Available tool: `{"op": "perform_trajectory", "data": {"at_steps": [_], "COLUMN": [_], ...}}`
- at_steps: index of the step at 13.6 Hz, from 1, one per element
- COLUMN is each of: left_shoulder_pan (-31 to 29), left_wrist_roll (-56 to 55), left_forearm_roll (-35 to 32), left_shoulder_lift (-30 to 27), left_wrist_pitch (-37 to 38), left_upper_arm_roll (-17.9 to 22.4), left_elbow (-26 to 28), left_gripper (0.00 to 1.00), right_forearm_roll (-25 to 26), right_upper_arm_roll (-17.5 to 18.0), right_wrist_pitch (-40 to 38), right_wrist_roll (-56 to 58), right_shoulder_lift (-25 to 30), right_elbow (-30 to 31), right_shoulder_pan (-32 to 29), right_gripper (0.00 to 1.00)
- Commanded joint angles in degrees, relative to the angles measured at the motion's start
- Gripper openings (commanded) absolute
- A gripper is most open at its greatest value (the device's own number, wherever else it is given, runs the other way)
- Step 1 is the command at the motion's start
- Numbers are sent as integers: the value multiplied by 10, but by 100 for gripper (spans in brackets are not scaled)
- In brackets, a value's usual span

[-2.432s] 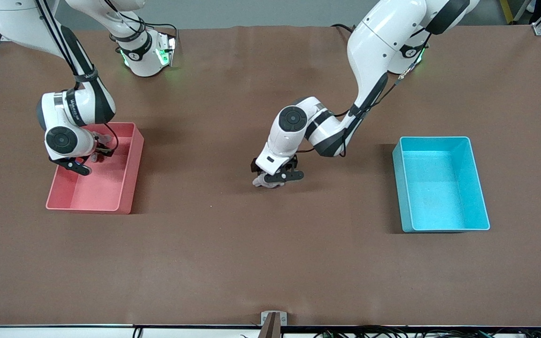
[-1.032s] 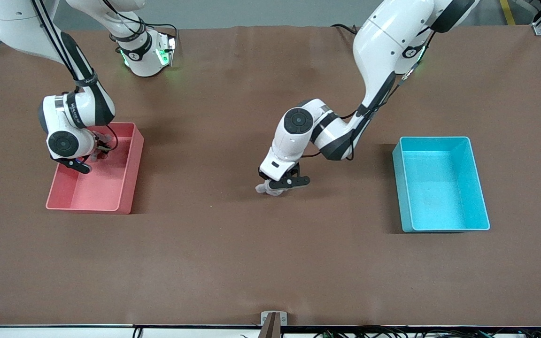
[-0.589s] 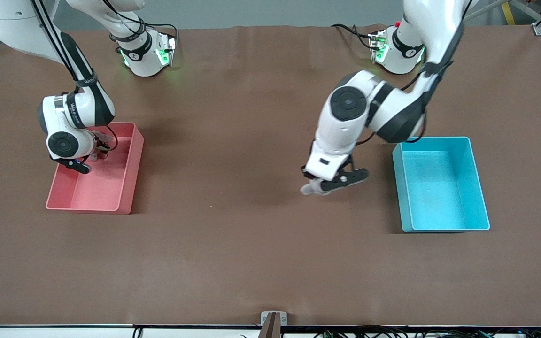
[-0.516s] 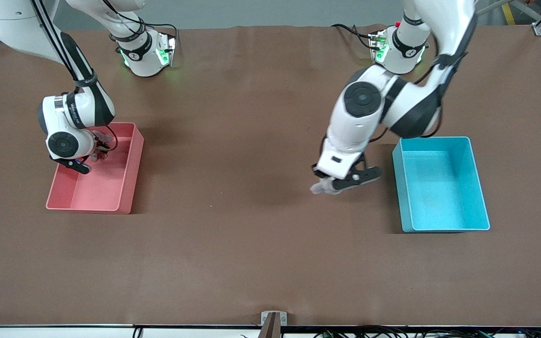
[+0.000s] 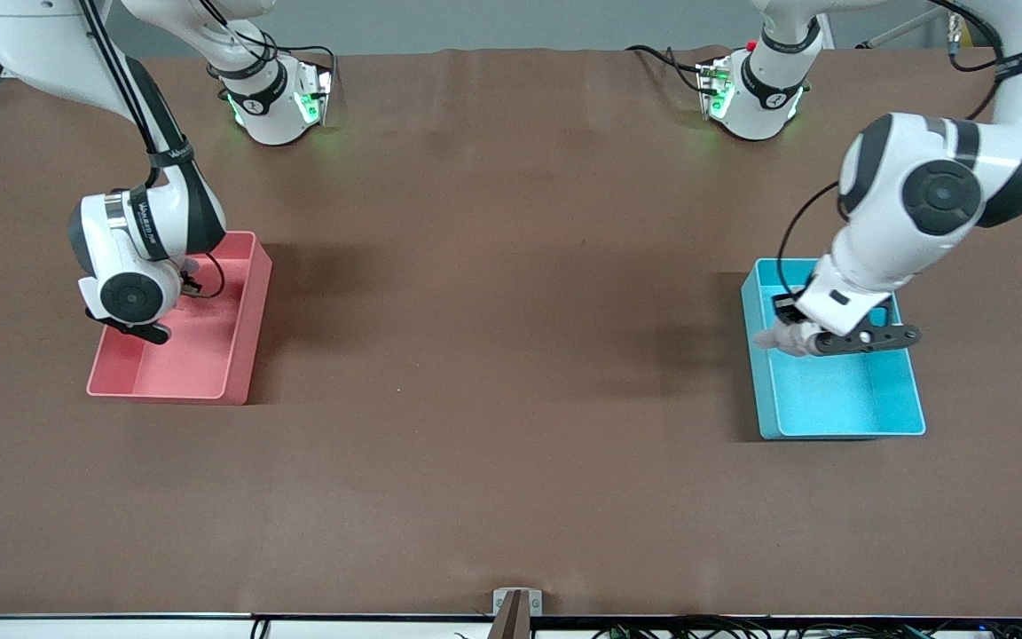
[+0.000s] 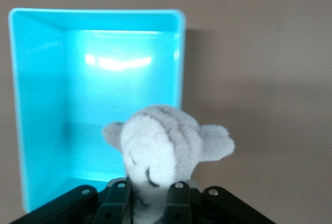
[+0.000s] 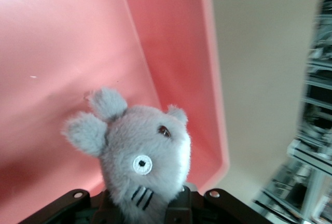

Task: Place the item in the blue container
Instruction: 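Place the plush in the blue box with the left gripper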

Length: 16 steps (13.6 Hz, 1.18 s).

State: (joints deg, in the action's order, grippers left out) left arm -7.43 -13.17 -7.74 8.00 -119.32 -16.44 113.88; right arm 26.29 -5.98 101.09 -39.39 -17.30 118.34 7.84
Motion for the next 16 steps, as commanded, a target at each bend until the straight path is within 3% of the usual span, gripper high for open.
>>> {"op": "perform_trajectory", "data": {"at_steps": [1,5,8,12,14,16], "left_shoulder_pan": [-42,-96,-116,-119,-126,-131], "left_wrist_roll": [71,137,150,152,152,152], "left_forearm_roll": [7,1,-1,-3,-26,-36], "left_shoulder_lift": [12,68,105,151,165,178], "left_wrist_pitch": [-14,-41,-63,-82,-83,-91], "left_upper_arm_roll": [-7,-6,-6,-5,-5,-5], "left_elbow": [14,13,13,13,13,13], "left_gripper": [17,17,17,21,21,21], "right_forearm_roll": [-10,-162,-319,-386,-426,-434], "right_upper_arm_roll": [0,0,0,4,4,4], "right_wrist_pitch": [-97,-126,-125,-73,17,91], "right_wrist_roll": [-12,-9,-3,-9,-57,-128], "right_shoulder_lift": [-6,-6,-19,-80,-110,-140], "right_elbow": [-89,-171,-219,-290,-292,-292], "right_shoulder_pan": [59,68,77,168,219,266], "right_gripper": [12,10,9,14,14,14]}}
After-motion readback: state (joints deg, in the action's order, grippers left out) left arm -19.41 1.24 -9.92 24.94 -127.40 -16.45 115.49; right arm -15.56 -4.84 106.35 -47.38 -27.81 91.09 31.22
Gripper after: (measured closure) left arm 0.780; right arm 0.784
